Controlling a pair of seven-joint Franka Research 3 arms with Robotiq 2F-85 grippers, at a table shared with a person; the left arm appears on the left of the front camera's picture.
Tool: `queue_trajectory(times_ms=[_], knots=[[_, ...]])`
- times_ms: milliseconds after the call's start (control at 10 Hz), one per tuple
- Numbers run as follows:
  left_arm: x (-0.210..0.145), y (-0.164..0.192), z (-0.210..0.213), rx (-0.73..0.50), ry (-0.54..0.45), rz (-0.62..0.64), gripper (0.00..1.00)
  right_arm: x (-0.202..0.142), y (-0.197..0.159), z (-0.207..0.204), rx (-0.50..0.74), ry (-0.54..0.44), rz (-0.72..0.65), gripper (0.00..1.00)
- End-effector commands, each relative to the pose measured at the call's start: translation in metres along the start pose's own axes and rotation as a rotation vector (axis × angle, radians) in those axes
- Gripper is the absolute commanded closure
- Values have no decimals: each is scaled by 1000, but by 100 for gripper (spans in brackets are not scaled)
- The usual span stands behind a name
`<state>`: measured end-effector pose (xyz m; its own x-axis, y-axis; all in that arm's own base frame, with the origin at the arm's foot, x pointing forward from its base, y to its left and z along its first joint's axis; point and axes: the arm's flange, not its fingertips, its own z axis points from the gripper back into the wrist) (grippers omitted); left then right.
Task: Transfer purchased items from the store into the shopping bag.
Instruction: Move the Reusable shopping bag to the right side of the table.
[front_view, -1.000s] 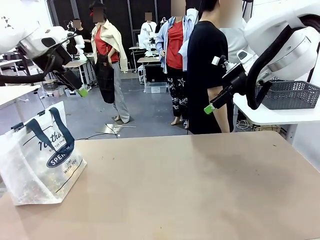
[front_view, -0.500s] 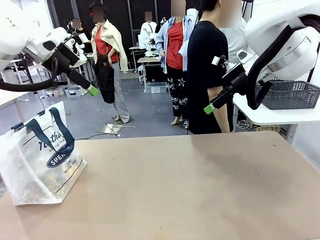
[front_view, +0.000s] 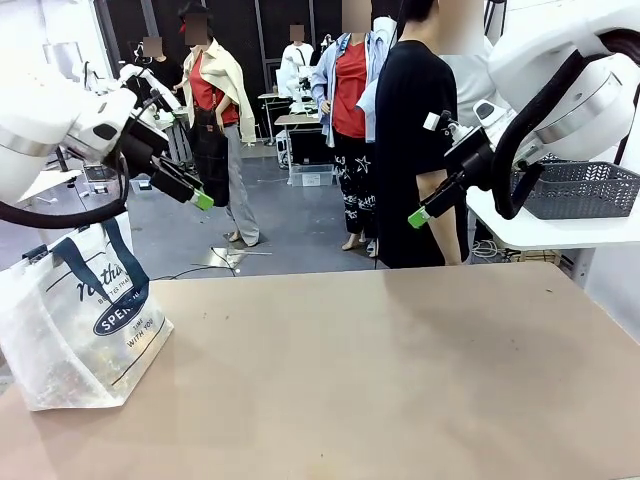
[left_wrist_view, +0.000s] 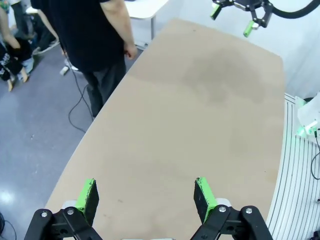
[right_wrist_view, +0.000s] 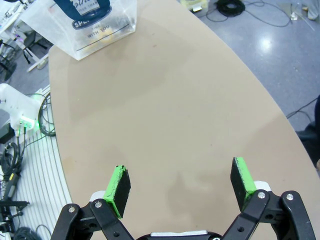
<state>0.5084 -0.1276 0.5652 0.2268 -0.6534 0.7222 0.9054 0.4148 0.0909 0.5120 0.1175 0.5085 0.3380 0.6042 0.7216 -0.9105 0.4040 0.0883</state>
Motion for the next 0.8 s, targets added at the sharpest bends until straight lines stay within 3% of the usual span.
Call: queue_trajectory(times_ms=[0, 300, 700], knots=[[-8, -7, -6, -45, -44, -26, 0, 1, -1, -1, 0, -1, -8, 0], [-12, -13, -11, -119, -70, -56, 0, 1, -1, -1, 0, -1, -8, 0], [-5, -13, -14, -87, -33, -30, 0, 1, -1, -1, 0, -1, -8, 0]])
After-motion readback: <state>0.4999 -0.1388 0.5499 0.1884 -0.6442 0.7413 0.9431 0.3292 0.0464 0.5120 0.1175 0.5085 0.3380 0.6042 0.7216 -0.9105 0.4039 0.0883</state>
